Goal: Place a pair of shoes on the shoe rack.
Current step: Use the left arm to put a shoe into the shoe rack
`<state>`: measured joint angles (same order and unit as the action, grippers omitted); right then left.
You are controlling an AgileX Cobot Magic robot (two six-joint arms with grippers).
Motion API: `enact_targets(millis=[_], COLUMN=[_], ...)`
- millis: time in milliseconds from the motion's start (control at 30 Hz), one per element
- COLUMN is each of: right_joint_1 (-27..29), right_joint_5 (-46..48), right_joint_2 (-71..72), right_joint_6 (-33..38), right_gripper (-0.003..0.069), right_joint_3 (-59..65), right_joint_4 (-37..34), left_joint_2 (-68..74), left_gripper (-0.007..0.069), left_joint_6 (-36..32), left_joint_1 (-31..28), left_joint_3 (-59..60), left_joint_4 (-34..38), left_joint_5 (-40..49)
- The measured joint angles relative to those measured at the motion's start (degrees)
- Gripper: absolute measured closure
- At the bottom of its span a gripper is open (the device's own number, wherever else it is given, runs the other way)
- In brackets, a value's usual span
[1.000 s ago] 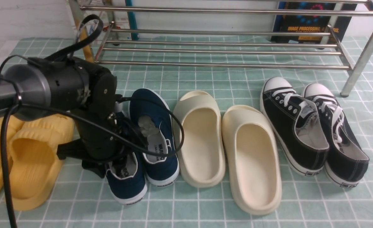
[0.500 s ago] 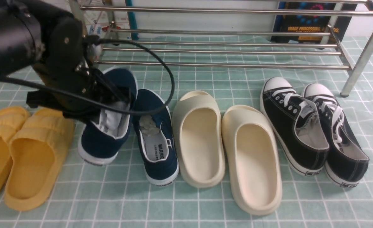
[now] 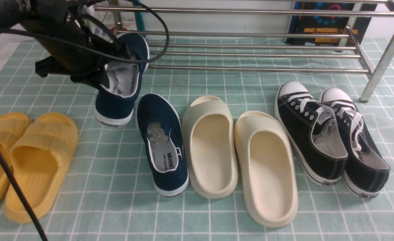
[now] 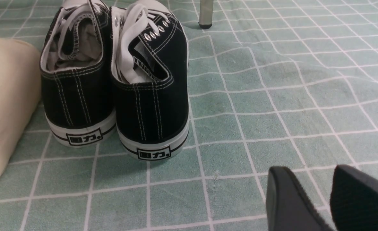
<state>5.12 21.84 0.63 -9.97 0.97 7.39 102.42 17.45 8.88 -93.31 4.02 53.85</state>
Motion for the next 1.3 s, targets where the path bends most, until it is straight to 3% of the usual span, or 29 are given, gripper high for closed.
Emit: enact_targets(millis=[467, 833, 1300], right_joint_1=[0.00, 0.00, 0.00], right_joint_5=[0.00, 0.00, 0.00], right_joint_2=[0.00, 0.00, 0.00], right_joint_6=[0.00, 0.00, 0.00], right_gripper=[0.0412, 0.0412, 0.0412], right_joint_3=[0.00, 0.00, 0.00], right_joint_4=[0.00, 0.00, 0.00], left_joint_2=[14.42, 17.70, 20.15], left_gripper=[0.0599, 0.0599, 0.0571], left_joint_6=[-0.78, -0.78, -1.02], left_joint_1=[-0.06, -0.06, -0.18], left_joint_3=[-13.65, -14.82, -15.28], left_joint_4=[-0.15, -2.14, -4.45], left_joint_5=[-5.44, -16.93, -20.35])
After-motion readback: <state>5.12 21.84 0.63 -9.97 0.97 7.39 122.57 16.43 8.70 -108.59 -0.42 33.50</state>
